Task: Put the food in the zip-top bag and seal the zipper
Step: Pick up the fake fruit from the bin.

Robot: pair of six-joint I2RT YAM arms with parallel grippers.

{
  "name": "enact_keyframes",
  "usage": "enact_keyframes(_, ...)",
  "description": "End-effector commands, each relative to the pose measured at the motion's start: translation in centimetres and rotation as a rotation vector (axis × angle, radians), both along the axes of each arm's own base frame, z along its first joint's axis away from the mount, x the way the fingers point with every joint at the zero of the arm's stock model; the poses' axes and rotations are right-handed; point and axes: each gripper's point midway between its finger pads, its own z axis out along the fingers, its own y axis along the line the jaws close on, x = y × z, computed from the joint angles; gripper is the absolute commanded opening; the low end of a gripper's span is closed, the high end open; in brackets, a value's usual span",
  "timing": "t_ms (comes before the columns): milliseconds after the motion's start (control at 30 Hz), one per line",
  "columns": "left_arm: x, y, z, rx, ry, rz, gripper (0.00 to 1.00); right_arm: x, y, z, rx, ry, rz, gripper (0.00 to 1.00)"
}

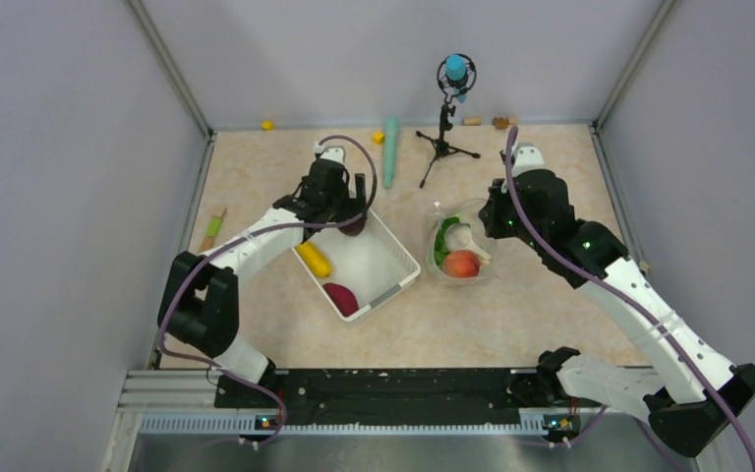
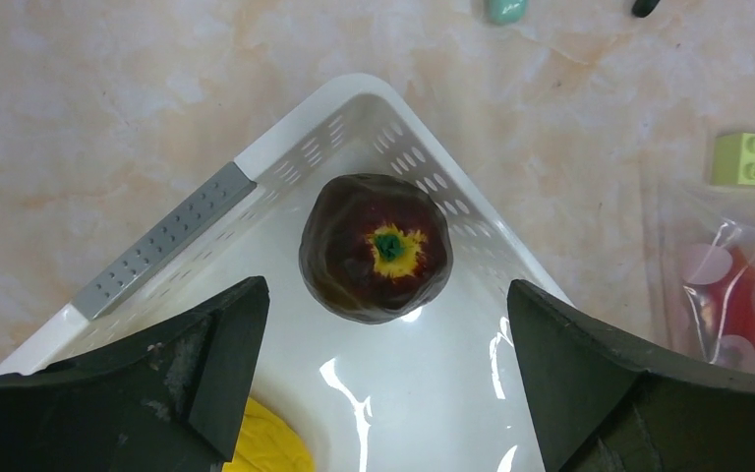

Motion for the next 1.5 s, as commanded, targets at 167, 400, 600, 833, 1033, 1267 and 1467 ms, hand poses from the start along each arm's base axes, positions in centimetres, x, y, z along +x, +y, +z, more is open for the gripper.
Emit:
enact_keyframes(167,2.6,-0.5,-0.5,0.017,0.014,0.020,0.92,0.8,-0.2,0.6,0.003,-0.037,-0.011,0.00)
enact_keyframes(400,2.8,-1.0,-1.9,0.033,0.078,0.003,0.79,0.8,-0.3,0.6,0.003,-0.037,-0.011,0.00)
enact_keyframes(600,2.4,-1.0,-3.4,0.051,0.140,0.003,0.71,0.9,-0.2,0.4,0.001,-0.030,-0.008,0.00)
enact_keyframes(833,1.8,-1.2,-3.7,0.045,0.169,-0.012,0.35,0.8,-0.2,0.4,0.003,-0.032,-0.008,0.00)
enact_keyframes(1033,1.4,-0.9,-3.0,0.045,0.165,-0.007,0.00,0.9,-0.2,0.4,0.004,-0.031,-0.008,0.00)
enact_keyframes(1267,0.8,-0.7,1.1,-0.001,0.082,0.000,0.00,0.9,-0.2,0.4,0.004,-0.030,-0.008,0.00)
enact_keyframes(1467,-0.5,-2.0,7.5,-0.117,-0.057,-0.082,0.00,0.8,-0.2,0.6,0.009,-0.034,-0.007,0.00)
